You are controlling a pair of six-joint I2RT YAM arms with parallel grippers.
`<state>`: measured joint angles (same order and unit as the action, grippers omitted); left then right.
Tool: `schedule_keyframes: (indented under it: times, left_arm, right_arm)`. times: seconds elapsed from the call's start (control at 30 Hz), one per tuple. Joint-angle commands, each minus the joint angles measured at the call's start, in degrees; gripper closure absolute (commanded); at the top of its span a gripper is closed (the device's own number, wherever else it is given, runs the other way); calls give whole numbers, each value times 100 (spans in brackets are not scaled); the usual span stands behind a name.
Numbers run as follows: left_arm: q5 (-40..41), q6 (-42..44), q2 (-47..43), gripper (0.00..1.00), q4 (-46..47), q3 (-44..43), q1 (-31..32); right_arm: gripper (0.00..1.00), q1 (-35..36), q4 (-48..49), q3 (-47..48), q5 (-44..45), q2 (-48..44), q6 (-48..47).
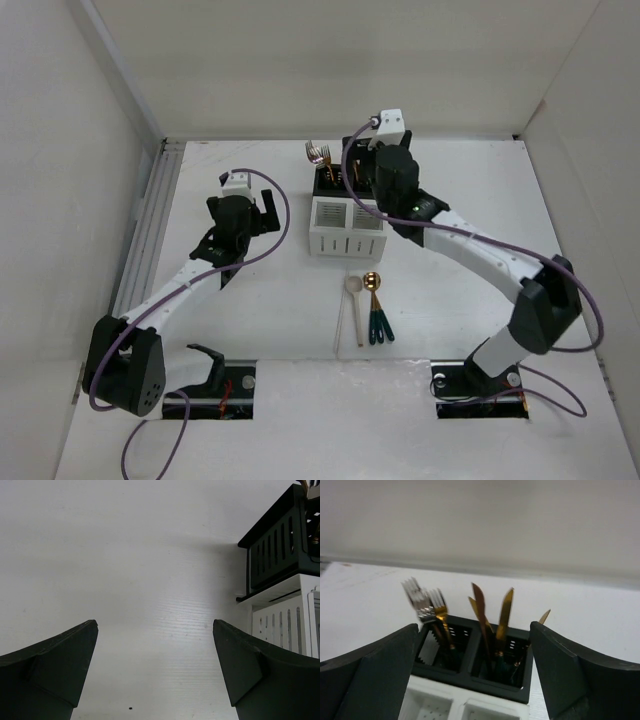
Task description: Sort the eating utensils into containers
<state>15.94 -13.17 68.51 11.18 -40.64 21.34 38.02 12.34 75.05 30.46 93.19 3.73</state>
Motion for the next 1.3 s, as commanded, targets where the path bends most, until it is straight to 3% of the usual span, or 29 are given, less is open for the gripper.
schedule_keyframes:
  times: [0.0, 0.07, 0.17, 0.27, 0.33, 0.43, 0.5, 0.73, 0.9, 1.07, 1.27]
  left_arm:
    - [-4, -98, -101, 1, 130, -190, -25]
    - [-117, -98, -154, 1, 130, -190, -25]
    - [-223, -151, -259, 1, 130, -128, -25]
    - [-346, -273, -382, 1, 130, -23, -25]
    - [-416, -370, -382, 1, 130, 47, -25]
    - [-566, -502, -514, 1, 130, 179, -25]
    - [-732, -590, -566, 2, 130, 240, -25]
    - [-1058, 6, -812, 6, -318, 242, 168]
    - [-1199, 7, -945, 6, -450, 241, 168]
    - [-1523, -177, -1050, 5, -503, 355, 168]
    - [-1577, -230, -1156, 0, -617, 355, 168]
  right_arm:
    - [2, 425, -475, 387, 39, -765, -329]
    - [0, 539, -1651, 546, -337, -942, -329]
    - [1, 540, -3471, 546, -760, -1241, 398]
    - [34, 592, -4386, -240, -1538, -1645, 1111]
    - [55, 593, -4451, -813, -2024, -1943, 1636]
    - [78, 593, -4609, -1763, -2509, -2190, 2306]
    - [78, 662, -4522, -2385, -2650, -2524, 2703]
    - [72, 839, -4907, -3136, -2220, -3104, 3336]
    - [73, 908, -5039, -3584, -2807, -2860, 3398]
    - [63, 1085, -4881, -3935, -2967, -2736, 3696]
    - [61, 1085, -4609, -4059, -3019, -2789, 3758]
